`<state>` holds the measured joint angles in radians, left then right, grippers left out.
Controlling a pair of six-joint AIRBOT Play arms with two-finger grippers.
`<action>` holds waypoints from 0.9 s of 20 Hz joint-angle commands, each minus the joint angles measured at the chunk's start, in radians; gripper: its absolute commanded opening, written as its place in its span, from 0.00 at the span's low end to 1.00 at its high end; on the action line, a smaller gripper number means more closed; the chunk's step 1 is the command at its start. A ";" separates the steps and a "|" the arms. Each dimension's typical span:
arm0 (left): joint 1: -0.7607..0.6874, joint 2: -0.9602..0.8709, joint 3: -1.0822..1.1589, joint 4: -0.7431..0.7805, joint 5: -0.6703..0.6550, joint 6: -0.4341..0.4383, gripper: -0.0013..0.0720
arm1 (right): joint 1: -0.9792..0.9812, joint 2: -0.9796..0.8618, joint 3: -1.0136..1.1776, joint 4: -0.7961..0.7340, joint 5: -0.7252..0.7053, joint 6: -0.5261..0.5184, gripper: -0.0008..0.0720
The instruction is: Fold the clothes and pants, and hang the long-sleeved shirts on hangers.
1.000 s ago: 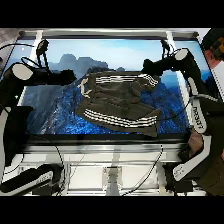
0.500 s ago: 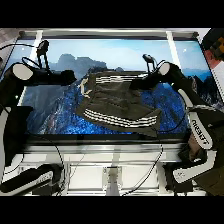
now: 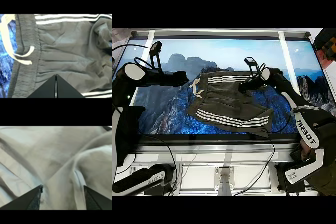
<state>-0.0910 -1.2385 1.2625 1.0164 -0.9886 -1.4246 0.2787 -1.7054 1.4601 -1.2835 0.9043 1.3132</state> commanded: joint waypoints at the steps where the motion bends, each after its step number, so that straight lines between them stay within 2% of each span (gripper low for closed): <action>1: -0.001 0.001 0.001 0.000 -0.001 0.000 0.02 | 0.008 -0.023 0.000 -0.019 -0.039 -0.021 0.76; 3: -0.001 0.001 0.001 0.000 -0.001 0.000 0.02 | 0.008 -0.036 0.000 -0.030 -0.039 -0.020 0.74; 6: -0.001 0.001 0.001 0.000 -0.001 0.000 0.02 | 0.008 -0.050 0.000 -0.032 -0.064 -0.018 0.56; 7: -0.001 0.001 0.001 0.000 -0.002 0.000 0.02 | 0.008 -0.049 0.001 -0.031 -0.075 -0.016 0.33; 8: -0.001 0.001 0.001 0.000 -0.002 0.000 0.02 | 0.007 -0.049 0.007 -0.033 -0.074 -0.016 0.02; 9: -0.001 0.001 0.001 0.000 -0.004 0.000 0.02 | 0.002 -0.048 0.017 -0.032 -0.070 -0.005 0.02; 10: -0.001 0.001 0.001 0.000 -0.005 0.000 0.02 | -0.008 -0.048 0.035 -0.042 -0.051 0.060 0.02; 12: -0.001 0.001 0.001 0.000 -0.008 0.000 0.02 | -0.050 -0.043 0.063 -0.043 0.007 0.315 0.02; 14: -0.001 0.001 0.001 0.000 -0.009 0.000 0.02 | -0.093 -0.027 0.061 -0.043 0.056 0.488 0.02; 18: -0.001 0.001 0.001 0.000 -0.023 0.000 0.02 | -0.122 0.019 0.061 -0.130 0.139 0.637 0.01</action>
<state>-0.0910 -1.2385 1.2625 1.0164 -1.0008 -1.4246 0.1795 -1.7126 1.5173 -1.3479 0.9718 1.7786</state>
